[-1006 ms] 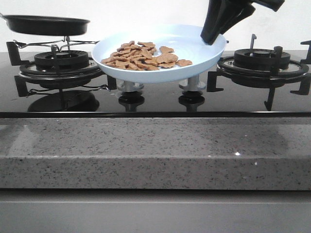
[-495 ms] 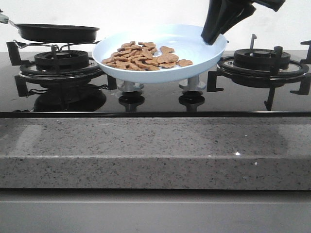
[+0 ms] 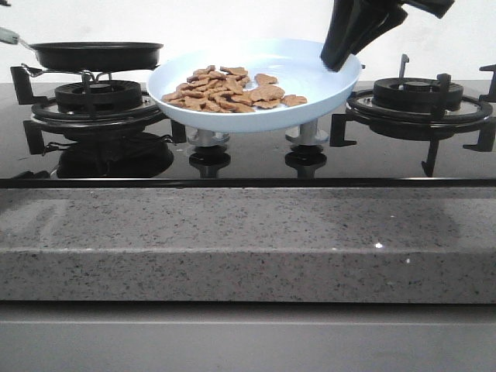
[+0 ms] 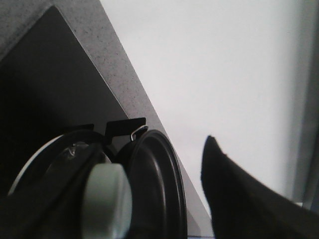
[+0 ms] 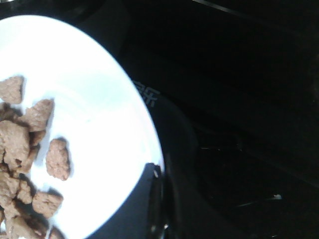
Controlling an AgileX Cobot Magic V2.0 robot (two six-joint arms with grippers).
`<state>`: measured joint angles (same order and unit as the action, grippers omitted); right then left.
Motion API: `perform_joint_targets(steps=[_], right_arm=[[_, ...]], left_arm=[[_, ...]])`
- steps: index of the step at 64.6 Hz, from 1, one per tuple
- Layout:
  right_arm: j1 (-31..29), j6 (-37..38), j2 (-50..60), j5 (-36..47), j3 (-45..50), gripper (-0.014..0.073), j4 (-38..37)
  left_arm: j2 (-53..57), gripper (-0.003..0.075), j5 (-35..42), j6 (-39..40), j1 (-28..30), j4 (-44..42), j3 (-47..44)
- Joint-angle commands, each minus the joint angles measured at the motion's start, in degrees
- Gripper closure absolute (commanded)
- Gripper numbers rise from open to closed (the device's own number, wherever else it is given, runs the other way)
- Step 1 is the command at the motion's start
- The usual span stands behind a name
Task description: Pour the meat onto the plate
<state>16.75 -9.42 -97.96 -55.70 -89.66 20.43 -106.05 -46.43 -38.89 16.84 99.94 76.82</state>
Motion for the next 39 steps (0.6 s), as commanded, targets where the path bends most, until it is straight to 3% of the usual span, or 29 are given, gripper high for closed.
perform_joint_targets(steps=[1, 39], right_arm=[[-0.2, -0.3, 3.1, 2.1, -1.4, 0.0663, 1.7], [-0.2, -0.3, 3.1, 2.1, -1.4, 0.0663, 1.7]], left_arm=[[3.1, 0.0169, -4.9, 0.4, 0.4, 1.0, 1.5], [3.2, 0.0176, -22.8, 2.1, 4.3, -14.0, 1.5]])
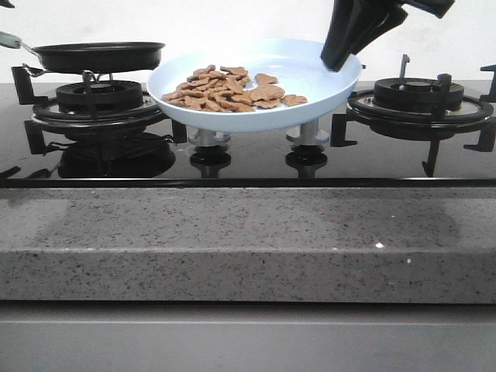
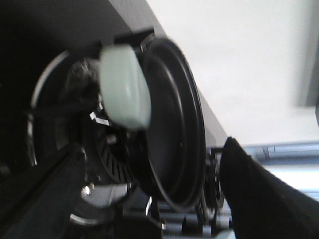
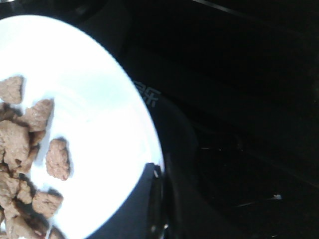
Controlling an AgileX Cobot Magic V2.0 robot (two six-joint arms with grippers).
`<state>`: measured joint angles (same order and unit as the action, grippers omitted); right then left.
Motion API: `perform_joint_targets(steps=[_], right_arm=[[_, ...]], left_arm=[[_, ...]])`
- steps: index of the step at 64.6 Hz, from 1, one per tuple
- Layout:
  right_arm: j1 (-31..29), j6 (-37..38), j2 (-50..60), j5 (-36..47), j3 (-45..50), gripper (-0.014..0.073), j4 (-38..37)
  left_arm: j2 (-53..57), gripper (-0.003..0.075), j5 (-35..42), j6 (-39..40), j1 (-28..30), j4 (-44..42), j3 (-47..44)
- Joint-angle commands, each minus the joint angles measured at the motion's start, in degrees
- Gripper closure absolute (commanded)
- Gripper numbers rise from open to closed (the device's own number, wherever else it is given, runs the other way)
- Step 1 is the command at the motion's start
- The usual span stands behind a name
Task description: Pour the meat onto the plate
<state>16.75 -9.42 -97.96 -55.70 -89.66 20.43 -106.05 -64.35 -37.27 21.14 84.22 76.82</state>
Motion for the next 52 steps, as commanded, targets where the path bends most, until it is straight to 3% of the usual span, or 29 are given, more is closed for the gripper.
perform_joint_targets(steps=[1, 11, 26, 46, 52], right_arm=[[-0.2, -0.3, 3.1, 2.1, -1.4, 0.0663, 1.7], [-0.2, -0.3, 3.1, 2.1, -1.4, 0.0663, 1.7], [-0.2, -0.3, 3.1, 2.1, -1.4, 0.0663, 1.7], [-0.2, -0.3, 3.1, 2.1, -1.4, 0.0663, 1.7], [-0.2, -0.3, 3.1, 2.1, -1.4, 0.0663, 1.7]], left_arm=[[3.2, 0.0177, -5.2, 0.5, -0.1, 1.3, 1.5], [3.8, 0.0311, -7.5, 0.5, -0.1, -1.6, 1.5], [7.5, 0.0733, -8.2, 0.5, -0.1, -3.3, 1.5], [18.4, 0.0741, -7.7, -4.1, -0.3, -4.7, -0.3], [25.2, 0.0741, -3.3, -5.4, -1.6, -8.4, -2.4]])
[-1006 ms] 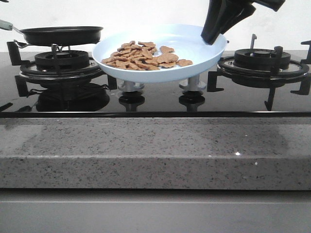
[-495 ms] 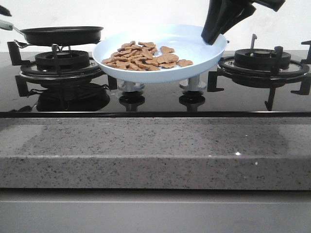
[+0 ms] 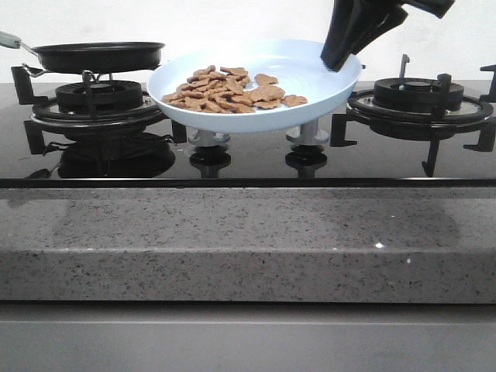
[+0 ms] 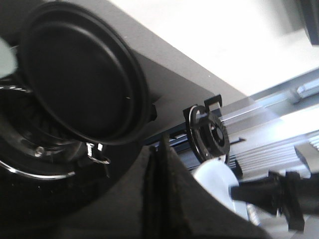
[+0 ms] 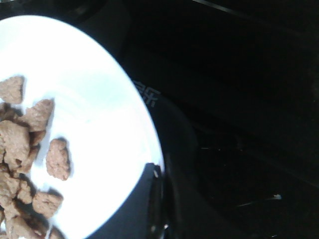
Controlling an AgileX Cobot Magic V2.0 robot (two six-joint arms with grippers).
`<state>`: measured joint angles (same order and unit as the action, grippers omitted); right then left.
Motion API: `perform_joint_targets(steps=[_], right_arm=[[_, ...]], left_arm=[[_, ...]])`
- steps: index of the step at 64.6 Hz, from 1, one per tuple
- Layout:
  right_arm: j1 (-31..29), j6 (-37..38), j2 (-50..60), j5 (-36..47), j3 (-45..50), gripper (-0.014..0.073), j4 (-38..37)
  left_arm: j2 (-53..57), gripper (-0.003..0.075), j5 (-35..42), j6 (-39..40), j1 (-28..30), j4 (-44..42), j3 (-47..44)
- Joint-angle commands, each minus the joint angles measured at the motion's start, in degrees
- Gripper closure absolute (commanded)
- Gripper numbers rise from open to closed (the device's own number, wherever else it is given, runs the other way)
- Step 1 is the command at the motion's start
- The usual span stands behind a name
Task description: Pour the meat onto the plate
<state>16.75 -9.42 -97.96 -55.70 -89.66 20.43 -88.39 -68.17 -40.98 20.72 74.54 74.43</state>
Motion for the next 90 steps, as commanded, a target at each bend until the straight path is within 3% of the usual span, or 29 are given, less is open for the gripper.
perform_joint_targets(steps=[1, 16, 30, 41, 52, 62, 78, 90], right_arm=[[-0.2, -0.3, 3.1, 2.1, -1.4, 0.0663, 1.7], [-0.2, -0.3, 3.1, 2.1, -1.4, 0.0663, 1.7], [-0.2, -0.3, 3.1, 2.1, -1.4, 0.0663, 1.7], [-0.2, -0.3, 3.1, 2.1, -1.4, 0.0663, 1.7], [-0.2, -0.3, 3.1, 2.1, -1.4, 0.0663, 1.7], [-0.2, -0.3, 3.1, 2.1, -1.4, 0.0663, 1.7], [-0.2, -0.3, 3.1, 3.3, -1.4, 0.0663, 2.4], [-2.6, 1.8, 2.0, 4.6, -4.7, 0.0663, 7.3]], left_arm=[[8.6, 0.0741, 1.6, -1.7, -1.5, -0.4, -0.5], [26.5, 0.0741, 19.8, 0.3, -10.9, -21.6, -7.1], [40.3, 0.0741, 28.7, 1.0, -16.6, -30.0, -16.5], [51.6, 0.0741, 36.9, 1.0, -16.9, -37.8, -27.0], [62.7, 0.0741, 45.8, 1.0, -16.9, -38.6, -37.0], [68.6, 0.0741, 46.5, 1.0, -16.9, -37.9, -43.1], [70.0, 0.0741, 46.6, 1.0, -16.9, -36.3, -44.8], [70.0, 0.0741, 46.7, 1.0, -16.9, -36.3, -44.8]])
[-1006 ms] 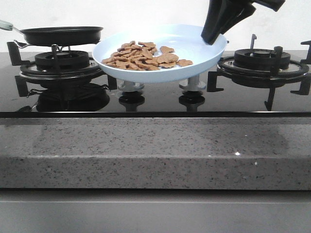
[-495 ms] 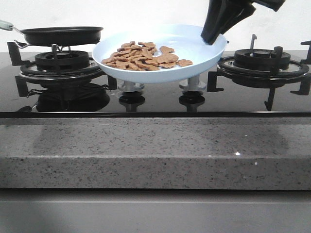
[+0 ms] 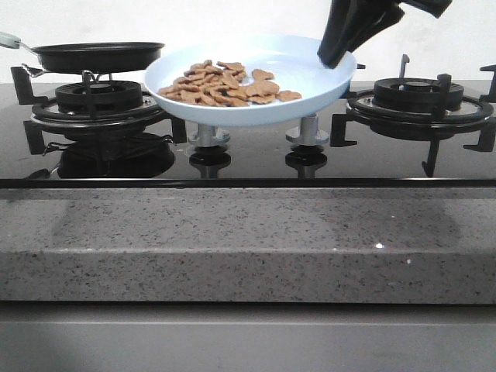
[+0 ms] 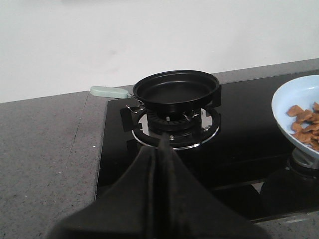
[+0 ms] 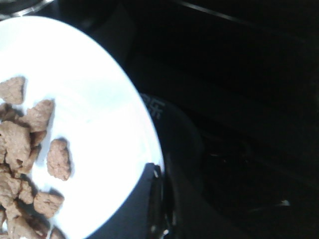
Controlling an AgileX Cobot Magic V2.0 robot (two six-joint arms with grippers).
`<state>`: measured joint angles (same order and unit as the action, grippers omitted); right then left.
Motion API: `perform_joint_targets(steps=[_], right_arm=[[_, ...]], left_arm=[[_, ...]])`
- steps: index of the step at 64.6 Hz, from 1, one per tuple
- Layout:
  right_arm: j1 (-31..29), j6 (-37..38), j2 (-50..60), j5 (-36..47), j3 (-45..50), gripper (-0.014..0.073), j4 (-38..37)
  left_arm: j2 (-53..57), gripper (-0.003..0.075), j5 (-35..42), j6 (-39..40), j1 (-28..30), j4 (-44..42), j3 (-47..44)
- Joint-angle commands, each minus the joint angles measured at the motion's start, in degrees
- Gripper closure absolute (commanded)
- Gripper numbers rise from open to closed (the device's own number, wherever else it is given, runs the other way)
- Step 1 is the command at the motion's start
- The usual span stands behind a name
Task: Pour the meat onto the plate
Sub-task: 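Lower the plate with the right gripper onto the stove between the knobs, then open the right gripper and raise it away from the plate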
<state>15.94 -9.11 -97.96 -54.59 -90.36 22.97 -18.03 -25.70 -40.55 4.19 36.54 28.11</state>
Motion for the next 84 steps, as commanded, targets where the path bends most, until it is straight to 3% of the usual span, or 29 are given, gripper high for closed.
perform_joint_targets(steps=[1, 24, 59, 84], right_arm=[[-2.2, 1.6, 1.8, 3.5, -4.2, 0.0663, 5.2], [-7.4, 1.7, -10.2, 2.7, -18.2, 0.0652, 7.5], [-7.5, 1.7, -15.8, -5.4, -19.1, 0.0647, 1.5], [-7.5, 1.7, -15.8, -5.6, -19.3, 0.0406, 1.6]], left_arm=[[-0.4, 0.0741, 4.3, 0.5, -0.4, 1.8, 1.5], [-0.4, 0.0741, 4.3, 0.5, -0.4, 2.2, 1.5], [-0.4, 0.0741, 4.5, 0.5, -0.4, 2.2, 1.5], [-0.4, 0.0741, 4.5, 0.5, -0.4, 2.2, 1.5]])
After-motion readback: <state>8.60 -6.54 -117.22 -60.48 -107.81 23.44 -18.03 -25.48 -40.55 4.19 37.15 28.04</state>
